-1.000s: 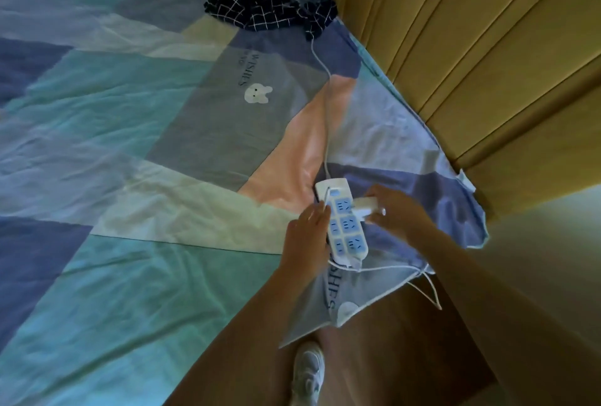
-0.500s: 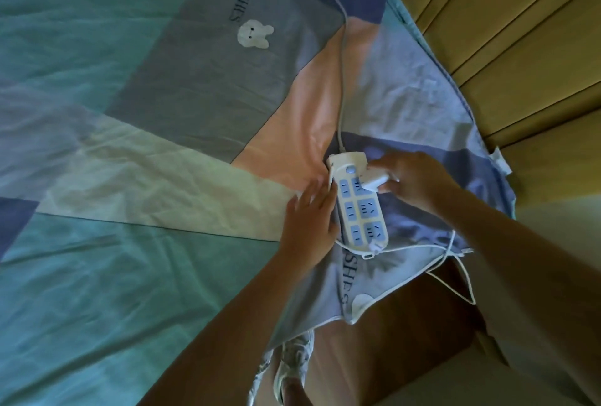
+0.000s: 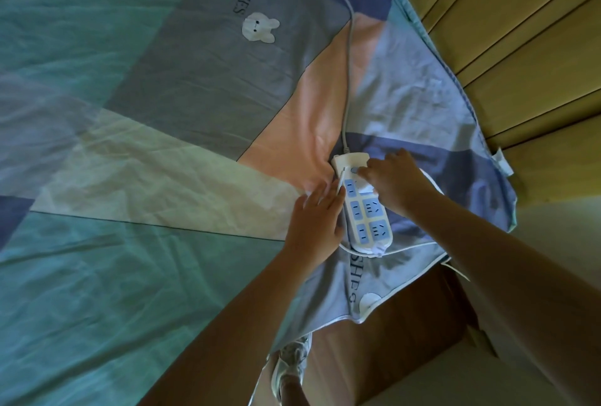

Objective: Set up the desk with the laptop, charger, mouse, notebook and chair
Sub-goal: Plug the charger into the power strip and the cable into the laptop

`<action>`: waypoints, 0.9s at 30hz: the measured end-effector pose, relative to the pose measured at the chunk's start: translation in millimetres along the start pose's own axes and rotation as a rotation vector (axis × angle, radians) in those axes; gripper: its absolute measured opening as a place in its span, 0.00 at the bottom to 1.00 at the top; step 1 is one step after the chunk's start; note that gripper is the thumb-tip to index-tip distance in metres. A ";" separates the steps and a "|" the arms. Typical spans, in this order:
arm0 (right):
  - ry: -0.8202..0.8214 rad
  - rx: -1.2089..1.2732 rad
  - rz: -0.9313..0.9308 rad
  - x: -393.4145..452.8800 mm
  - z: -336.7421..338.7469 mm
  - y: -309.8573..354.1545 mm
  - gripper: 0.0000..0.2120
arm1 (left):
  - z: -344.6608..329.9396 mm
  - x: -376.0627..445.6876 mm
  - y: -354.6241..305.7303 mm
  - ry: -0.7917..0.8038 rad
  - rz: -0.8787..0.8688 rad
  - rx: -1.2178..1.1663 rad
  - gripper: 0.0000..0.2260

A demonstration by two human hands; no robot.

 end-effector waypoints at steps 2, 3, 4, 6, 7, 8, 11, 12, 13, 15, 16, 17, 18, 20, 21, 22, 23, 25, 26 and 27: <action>-0.012 -0.012 -0.016 -0.2 1.8 1.0 0.23 | 0.2 0.2 0.3 0.001 0.001 0.001 0.28; -0.017 -0.023 -0.018 -0.4 2.9 2.1 0.22 | 0.5 0.5 0.2 0.003 0.001 -0.002 0.28; -0.022 -0.034 -0.016 0.0 3.9 4.2 0.21 | 0.7 0.6 -0.1 0.005 0.002 -0.004 0.28; -0.028 -0.047 -0.007 0.6 5.8 9.9 0.18 | 1.4 0.0 -0.7 0.009 0.012 0.002 0.28; -0.029 -0.056 -0.006 0.1 6.2 12.1 0.17 | 2.0 -0.4 -1.2 0.010 0.018 0.006 0.28; -0.029 -0.065 -0.009 -0.7 6.0 13.6 0.16 | 2.3 -0.8 -2.2 0.010 0.022 0.009 0.28; -0.036 -0.068 -0.018 -0.8 6.2 14.4 0.15 | 8.0 -2.3 -10.4 -0.013 0.016 -0.020 0.27; -0.029 -0.070 -0.016 0.4 7.4 15.5 0.14 | 11.5 -2.9 -13.7 -0.028 0.011 -0.030 0.27; -0.017 -0.075 -0.007 1.6 9.5 17.8 0.14 | 15.0 -3.8 -16.2 -0.041 0.011 -0.040 0.27; 0.006 -0.084 0.007 2.6 12.3 24.9 0.13 | 20.6 -7.7 -18.9 -0.052 0.028 -0.062 0.27; 0.008 -0.086 0.002 3.6 13.2 26.7 0.13 | 24.2 -10.1 -19.5 -0.057 0.036 -0.069 0.28; 0.005 -0.088 -0.004 4.2 14.0 26.3 0.13 | 28.5 -12.3 -20.4 -0.060 0.039 -0.072 0.28; 0.005 -0.088 -0.008 3.6 13.0 24.6 0.14 | 32.9 -14.3 -21.7 -0.065 0.037 -0.079 0.29; -0.001 -0.062 -0.020 -0.9 8.6 17.1 0.16 | 43.3 -19.0 -25.0 -0.094 0.029 -0.126 0.31; -0.009 -0.040 -0.038 -4.1 7.5 12.0 0.18 | 50.1 -21.4 -27.4 -0.123 0.028 -0.171 0.32; -0.015 -0.021 -0.058 -8.6 7.1 7.3 0.19 | 57.1 -23.2 -30.3 -0.152 0.031 -0.217 0.32; -0.020 -0.009 -0.078 -13.2 8.0 3.8 0.21 | 63.6 -24.5 -33.6 -0.178 0.036 -0.257 0.32; -0.033 0.021 -0.115 -24.9 13.4 0.7 0.25 | 74.7 -27.0 -41.6 -0.224 0.050 -0.340 0.31; -0.043 0.051 -0.138 -32.3 17.9 -0.7 0.27 | 81.0 -28.9 -47.4 -0.256 0.056 -0.395 0.31; -0.064 0.087 -0.171 -41.5 24.6 -3.6 0.28 | 88.7 -31.9 -54.7 -0.301 0.057 -0.461 0.30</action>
Point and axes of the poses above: each hand's wrist, its own x-axis towards the middle knuckle, its own z-axis out of the back of the hand, y = z × x, the point moved 8 cm from there along x, towards the middle knuckle, and after that the axes turned 14 degrees about -x, right-handed, at the moved point
